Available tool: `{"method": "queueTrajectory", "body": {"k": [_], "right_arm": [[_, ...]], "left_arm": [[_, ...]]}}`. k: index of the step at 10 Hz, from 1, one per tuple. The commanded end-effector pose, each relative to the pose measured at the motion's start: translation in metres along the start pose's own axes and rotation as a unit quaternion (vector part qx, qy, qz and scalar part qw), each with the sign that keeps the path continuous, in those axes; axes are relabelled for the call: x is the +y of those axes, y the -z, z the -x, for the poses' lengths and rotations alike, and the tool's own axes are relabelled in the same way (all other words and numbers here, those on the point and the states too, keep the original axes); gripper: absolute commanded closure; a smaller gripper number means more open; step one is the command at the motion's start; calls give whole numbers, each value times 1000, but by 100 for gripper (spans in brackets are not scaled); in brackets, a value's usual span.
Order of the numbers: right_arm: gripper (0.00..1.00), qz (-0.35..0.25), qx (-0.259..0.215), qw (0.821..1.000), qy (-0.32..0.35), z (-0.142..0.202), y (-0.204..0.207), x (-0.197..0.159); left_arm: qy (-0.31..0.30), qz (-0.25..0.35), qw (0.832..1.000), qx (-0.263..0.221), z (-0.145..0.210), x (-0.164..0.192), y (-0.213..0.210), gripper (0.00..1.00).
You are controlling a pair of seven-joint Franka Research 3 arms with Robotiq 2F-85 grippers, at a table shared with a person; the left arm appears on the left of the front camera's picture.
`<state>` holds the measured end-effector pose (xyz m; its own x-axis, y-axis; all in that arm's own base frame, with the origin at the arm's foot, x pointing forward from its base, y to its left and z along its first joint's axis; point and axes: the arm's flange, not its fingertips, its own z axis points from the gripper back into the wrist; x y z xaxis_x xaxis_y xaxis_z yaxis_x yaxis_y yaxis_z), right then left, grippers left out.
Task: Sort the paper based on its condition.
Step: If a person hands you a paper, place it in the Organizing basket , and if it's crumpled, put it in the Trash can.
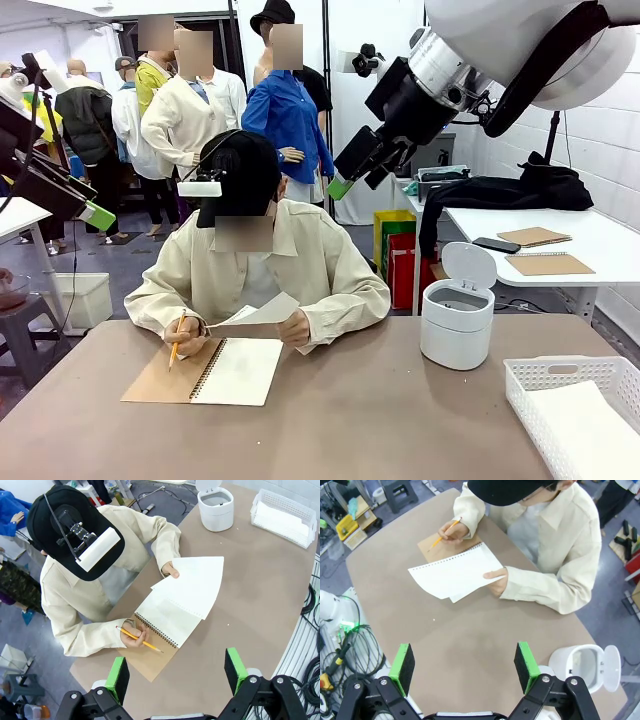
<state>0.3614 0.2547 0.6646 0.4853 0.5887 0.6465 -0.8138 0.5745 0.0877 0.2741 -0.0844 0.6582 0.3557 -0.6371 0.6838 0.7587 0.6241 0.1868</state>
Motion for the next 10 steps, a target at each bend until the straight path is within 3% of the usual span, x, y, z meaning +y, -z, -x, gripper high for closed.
{"method": "queueTrajectory", "body": {"k": [1, 10], "right_arm": [[0, -1, 0, 1000, 1, -1, 1, -2], [0, -1, 0, 1000, 1, -1, 1, -2]], "left_arm": [[-1, -1, 1000, 0, 0, 1, 0, 0], [-1, -1, 1000, 0, 0, 1, 0, 0]]}}
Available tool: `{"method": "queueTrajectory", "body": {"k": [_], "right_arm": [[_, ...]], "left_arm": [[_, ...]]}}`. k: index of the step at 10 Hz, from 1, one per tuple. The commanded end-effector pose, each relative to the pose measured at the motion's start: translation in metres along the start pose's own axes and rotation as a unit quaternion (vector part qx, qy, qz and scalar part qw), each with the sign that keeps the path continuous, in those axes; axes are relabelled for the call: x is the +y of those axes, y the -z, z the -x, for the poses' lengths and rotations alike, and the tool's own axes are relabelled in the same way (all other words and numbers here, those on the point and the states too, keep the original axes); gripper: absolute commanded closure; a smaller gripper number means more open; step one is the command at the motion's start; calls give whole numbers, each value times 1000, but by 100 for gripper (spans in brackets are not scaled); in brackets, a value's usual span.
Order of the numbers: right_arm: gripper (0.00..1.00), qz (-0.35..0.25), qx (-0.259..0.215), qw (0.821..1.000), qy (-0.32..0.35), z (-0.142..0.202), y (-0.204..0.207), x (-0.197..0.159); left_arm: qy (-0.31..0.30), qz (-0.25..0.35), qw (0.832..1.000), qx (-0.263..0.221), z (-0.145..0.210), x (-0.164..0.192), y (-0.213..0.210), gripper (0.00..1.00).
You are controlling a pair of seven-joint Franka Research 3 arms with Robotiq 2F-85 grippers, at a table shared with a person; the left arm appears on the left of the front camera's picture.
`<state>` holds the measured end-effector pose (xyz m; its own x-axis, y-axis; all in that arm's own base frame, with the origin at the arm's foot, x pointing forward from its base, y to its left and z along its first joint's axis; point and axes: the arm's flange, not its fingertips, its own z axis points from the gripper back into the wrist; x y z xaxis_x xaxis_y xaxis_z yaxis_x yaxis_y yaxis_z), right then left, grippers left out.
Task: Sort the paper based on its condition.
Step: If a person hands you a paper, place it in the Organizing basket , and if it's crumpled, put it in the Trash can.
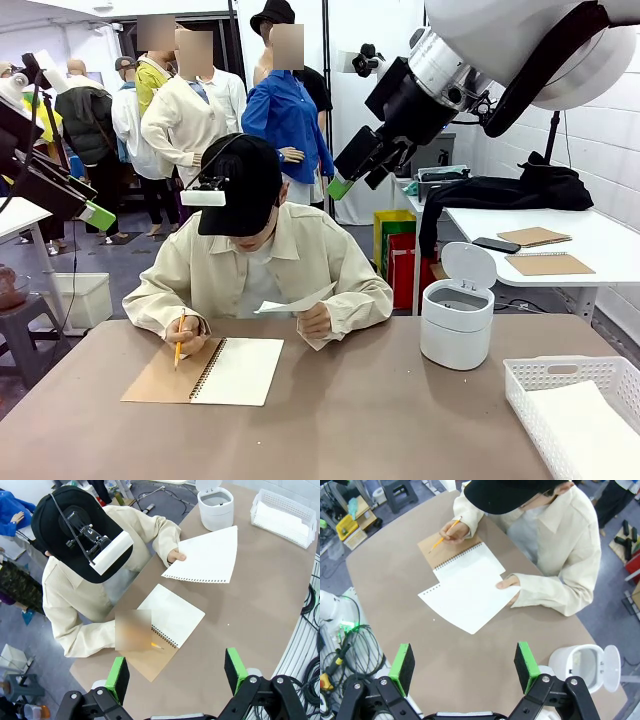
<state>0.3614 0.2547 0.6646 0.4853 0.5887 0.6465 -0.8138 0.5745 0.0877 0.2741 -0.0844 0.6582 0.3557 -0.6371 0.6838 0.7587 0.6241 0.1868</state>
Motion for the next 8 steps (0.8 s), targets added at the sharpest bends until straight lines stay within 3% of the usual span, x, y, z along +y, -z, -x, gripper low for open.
{"method": "queueTrajectory", "body": {"k": [1, 8], "right_arm": [[0, -1, 0, 1000, 1, -1, 1, -2], [0, 0, 0, 1000, 0, 0, 0, 0]], "left_arm": [[-1, -1, 1000, 0, 0, 1, 0, 0], [-1, -1, 1000, 0, 0, 1, 0, 0]]}}
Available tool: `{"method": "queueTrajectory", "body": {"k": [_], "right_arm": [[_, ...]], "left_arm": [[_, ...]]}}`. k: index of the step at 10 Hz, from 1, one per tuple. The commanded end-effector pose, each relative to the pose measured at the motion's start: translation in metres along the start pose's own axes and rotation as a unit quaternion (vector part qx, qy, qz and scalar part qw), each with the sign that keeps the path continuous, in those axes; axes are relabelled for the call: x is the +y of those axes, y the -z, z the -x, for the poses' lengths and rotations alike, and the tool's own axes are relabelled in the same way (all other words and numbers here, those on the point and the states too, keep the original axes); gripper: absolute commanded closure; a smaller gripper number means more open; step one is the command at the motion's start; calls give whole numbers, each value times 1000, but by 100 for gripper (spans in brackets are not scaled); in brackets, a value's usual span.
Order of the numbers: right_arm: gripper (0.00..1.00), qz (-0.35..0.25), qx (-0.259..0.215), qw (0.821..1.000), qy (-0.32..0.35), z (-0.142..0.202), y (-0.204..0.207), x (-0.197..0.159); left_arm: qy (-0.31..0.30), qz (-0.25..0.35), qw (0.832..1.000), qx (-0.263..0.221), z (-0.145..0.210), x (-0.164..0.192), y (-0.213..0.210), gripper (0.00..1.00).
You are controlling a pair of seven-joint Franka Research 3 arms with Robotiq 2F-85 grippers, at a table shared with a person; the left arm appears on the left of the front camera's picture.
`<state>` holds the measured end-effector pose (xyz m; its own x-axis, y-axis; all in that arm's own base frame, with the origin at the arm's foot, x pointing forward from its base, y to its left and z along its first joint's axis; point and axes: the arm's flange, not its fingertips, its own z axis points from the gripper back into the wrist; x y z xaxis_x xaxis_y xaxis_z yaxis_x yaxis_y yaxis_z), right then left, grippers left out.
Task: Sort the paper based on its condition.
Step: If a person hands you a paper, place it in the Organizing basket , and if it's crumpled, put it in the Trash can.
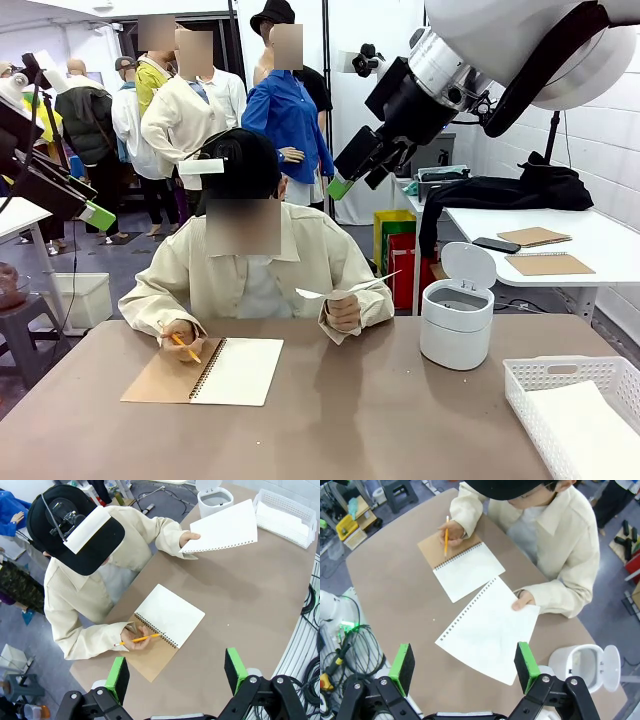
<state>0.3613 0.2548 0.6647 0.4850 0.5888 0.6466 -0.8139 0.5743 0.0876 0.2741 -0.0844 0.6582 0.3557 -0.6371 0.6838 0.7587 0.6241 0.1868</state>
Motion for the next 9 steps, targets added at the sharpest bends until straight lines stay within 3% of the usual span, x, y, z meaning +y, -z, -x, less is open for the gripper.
{"method": "queueTrajectory", "body": {"k": [1, 3, 6, 9], "right_arm": [[0, -12, 46, 997, 63, 8, 10, -15], [0, -34, 115, 977, 176, 26, 33, -43], [0, -48, 171, 939, 295, 54, 54, -78], [0, -98, 164, 878, 438, 90, 92, -114]], "left_arm": [[-1, -1, 1000, 0, 0, 1, 0, 0], [-1, -1, 1000, 0, 0, 1, 0, 0], [-1, -1, 1000, 0, 0, 1, 0, 0], [-1, -1, 1000, 0, 0, 1, 0, 0]]}}
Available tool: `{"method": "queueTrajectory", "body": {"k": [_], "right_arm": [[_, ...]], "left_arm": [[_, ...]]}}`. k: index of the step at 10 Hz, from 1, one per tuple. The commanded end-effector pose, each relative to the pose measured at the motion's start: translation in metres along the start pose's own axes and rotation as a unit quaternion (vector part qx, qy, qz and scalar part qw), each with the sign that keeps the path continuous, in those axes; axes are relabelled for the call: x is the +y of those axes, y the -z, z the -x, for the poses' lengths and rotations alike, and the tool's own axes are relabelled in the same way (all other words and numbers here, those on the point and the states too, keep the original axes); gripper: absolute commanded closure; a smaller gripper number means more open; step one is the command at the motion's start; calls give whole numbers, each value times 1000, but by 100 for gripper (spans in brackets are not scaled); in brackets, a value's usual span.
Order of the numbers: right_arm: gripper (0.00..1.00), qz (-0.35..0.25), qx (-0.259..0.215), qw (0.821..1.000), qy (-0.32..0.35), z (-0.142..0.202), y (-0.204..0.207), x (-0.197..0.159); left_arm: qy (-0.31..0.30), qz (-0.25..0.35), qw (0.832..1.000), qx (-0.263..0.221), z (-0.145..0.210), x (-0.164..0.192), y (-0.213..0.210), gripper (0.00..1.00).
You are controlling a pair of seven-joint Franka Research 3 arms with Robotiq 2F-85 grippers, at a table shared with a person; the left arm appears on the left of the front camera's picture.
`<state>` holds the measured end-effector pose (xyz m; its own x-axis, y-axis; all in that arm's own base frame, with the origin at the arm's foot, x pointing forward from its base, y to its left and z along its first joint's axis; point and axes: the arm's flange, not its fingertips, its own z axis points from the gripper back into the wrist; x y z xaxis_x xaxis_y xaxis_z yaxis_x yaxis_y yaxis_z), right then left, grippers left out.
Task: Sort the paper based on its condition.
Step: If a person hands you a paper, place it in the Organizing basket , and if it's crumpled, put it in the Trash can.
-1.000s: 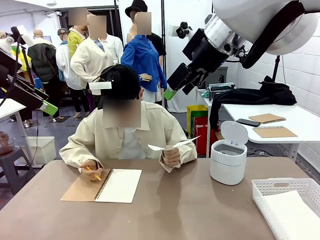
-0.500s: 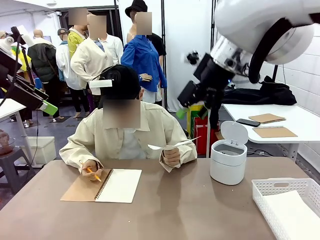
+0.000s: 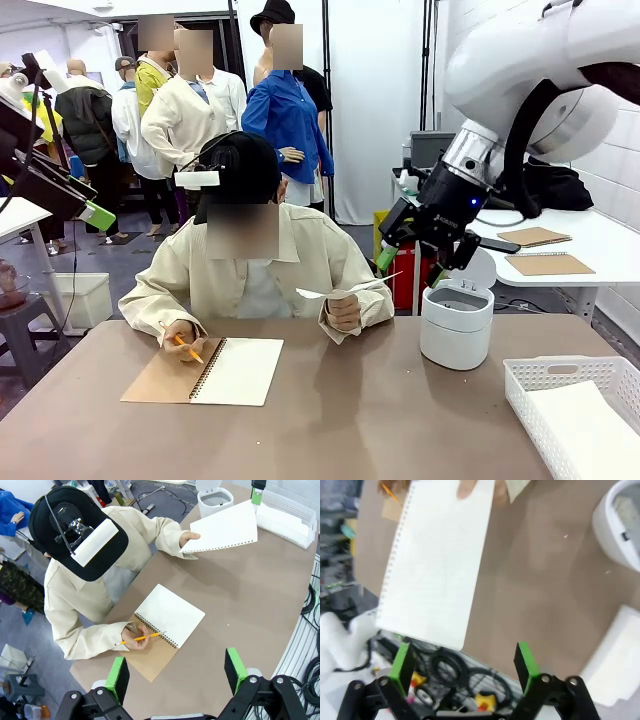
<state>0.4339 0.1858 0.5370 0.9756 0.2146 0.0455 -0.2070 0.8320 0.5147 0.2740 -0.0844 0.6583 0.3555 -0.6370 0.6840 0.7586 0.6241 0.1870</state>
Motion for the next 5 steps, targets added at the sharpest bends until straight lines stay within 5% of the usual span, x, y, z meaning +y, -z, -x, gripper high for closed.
{"method": "queueTrajectory", "body": {"k": [1, 2, 3, 5], "right_arm": [[0, -58, -21, 996, 66, -8, 18, -11], [0, -46, -65, 997, 8, -10, 17, -5], [0, -27, 2, 999, 35, -6, 9, -12], [0, -42, -18, 998, 41, -12, 14, -14]], "left_arm": [[-1, -1, 1000, 0, 0, 1, 0, 0], [-1, -1, 1000, 0, 0, 1, 0, 0], [-1, -1, 1000, 0, 0, 1, 0, 0], [-1, -1, 1000, 0, 0, 1, 0, 0]]}}
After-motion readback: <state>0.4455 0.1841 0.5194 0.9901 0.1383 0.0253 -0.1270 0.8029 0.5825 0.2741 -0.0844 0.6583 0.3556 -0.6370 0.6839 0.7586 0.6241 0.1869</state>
